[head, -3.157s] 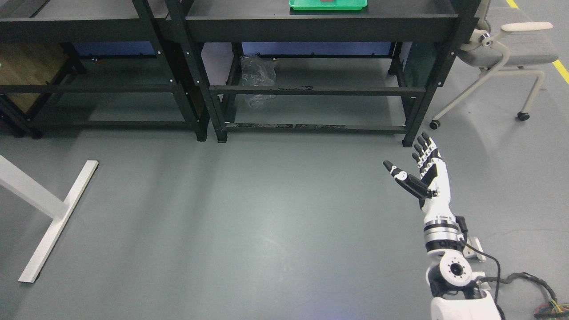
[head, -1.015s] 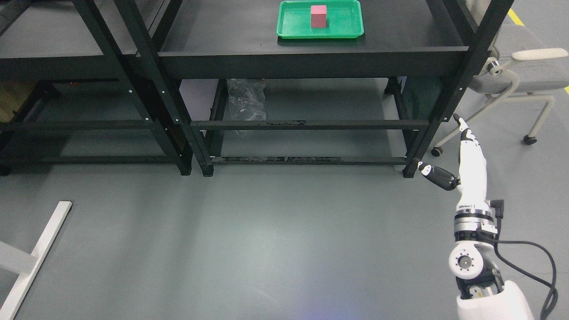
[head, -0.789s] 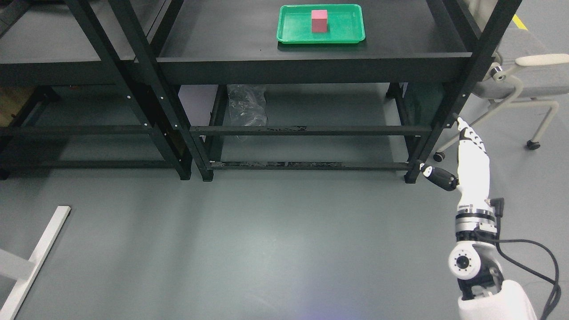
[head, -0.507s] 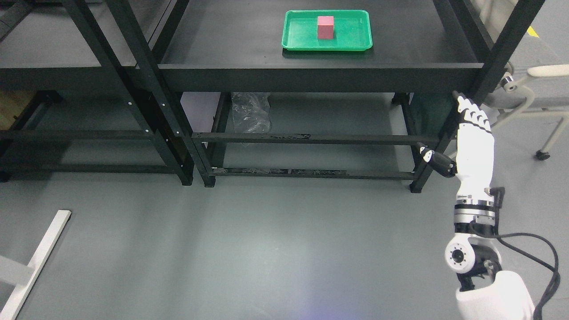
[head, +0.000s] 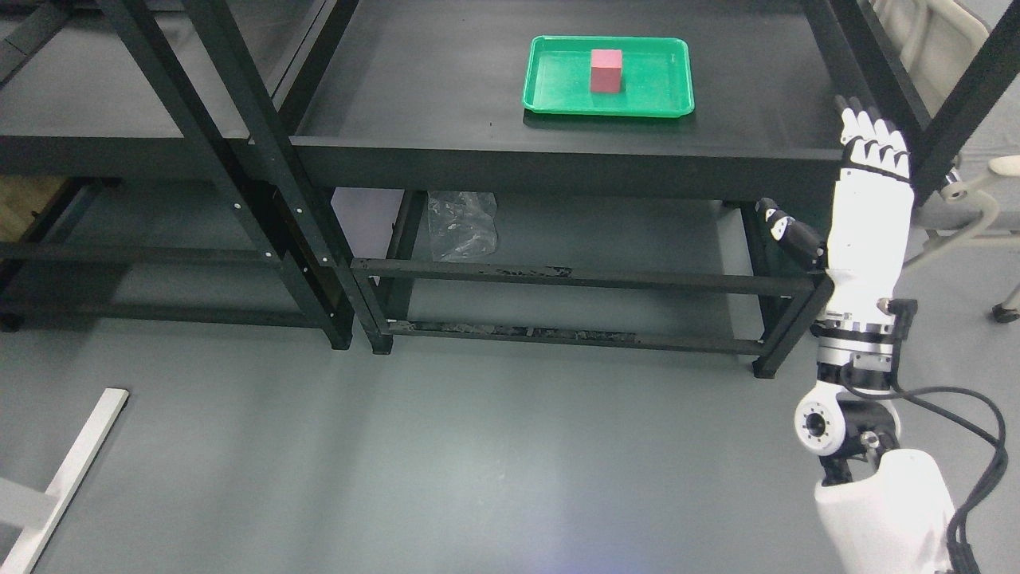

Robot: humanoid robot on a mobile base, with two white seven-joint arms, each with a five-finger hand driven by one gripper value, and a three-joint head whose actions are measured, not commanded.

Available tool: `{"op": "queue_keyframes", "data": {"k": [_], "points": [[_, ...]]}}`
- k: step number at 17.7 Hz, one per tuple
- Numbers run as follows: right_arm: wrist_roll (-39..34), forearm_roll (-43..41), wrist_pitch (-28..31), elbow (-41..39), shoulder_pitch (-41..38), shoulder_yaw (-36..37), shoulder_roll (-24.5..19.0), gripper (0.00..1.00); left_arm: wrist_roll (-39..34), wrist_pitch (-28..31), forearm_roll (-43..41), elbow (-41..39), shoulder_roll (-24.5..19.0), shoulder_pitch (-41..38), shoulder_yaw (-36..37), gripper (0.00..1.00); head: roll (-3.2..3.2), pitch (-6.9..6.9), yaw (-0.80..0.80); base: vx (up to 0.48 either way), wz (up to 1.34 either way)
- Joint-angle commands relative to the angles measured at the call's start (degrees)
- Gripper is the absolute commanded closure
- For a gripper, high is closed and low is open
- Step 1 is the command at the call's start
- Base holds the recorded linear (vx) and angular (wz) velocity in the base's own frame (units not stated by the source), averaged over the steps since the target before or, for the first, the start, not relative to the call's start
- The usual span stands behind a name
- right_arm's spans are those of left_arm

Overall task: Pick pink block from left shelf to tray
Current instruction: 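Raise the right hand and approach the green tray on the shelf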

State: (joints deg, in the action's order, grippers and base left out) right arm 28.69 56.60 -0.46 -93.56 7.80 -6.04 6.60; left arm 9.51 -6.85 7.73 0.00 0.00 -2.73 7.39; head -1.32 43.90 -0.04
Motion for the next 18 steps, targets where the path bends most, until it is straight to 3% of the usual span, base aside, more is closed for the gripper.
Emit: {"op": "queue_keyframes", "data": {"k": [1,4,7,12,18], "points": [[0.2,1.1,0.0,-0.1,1.5,-0.1,-0.7,0.0,0.0,0.0,0.0,-1.0,-1.0,0.0,0.0,0.0,0.0,0.0,0.0,0.171,0.07],[1.4,1.0,0.0,-0.1,1.4,-0.1,-0.7,0.0,0.0,0.1,0.0,-1.0,-1.0,0.0,0.0,0.0,0.0,0.0,0.0,0.192,0.07],[8.6,0.9,0.0,-0.1,0.9,-0.1,-0.8,0.0,0.0,0.0,0.0,-1.0,-1.0,0.0,0.0,0.0,0.0,0.0,0.0,0.201,0.09],[8.9,0.9,0.1,-0.1,0.4,-0.1,-3.7,0.0,0.0,0.1,0.0,-1.0,-1.0,0.0,0.0,0.0,0.0,0.0,0.0,0.232,0.14],[8.9,0.9,0.4,-0.1,0.5,0.0,-3.8,0.0,0.0,0.0,0.0,-1.0,-1.0,0.0,0.0,0.0,0.0,0.0,0.0,0.228,0.08]]}}
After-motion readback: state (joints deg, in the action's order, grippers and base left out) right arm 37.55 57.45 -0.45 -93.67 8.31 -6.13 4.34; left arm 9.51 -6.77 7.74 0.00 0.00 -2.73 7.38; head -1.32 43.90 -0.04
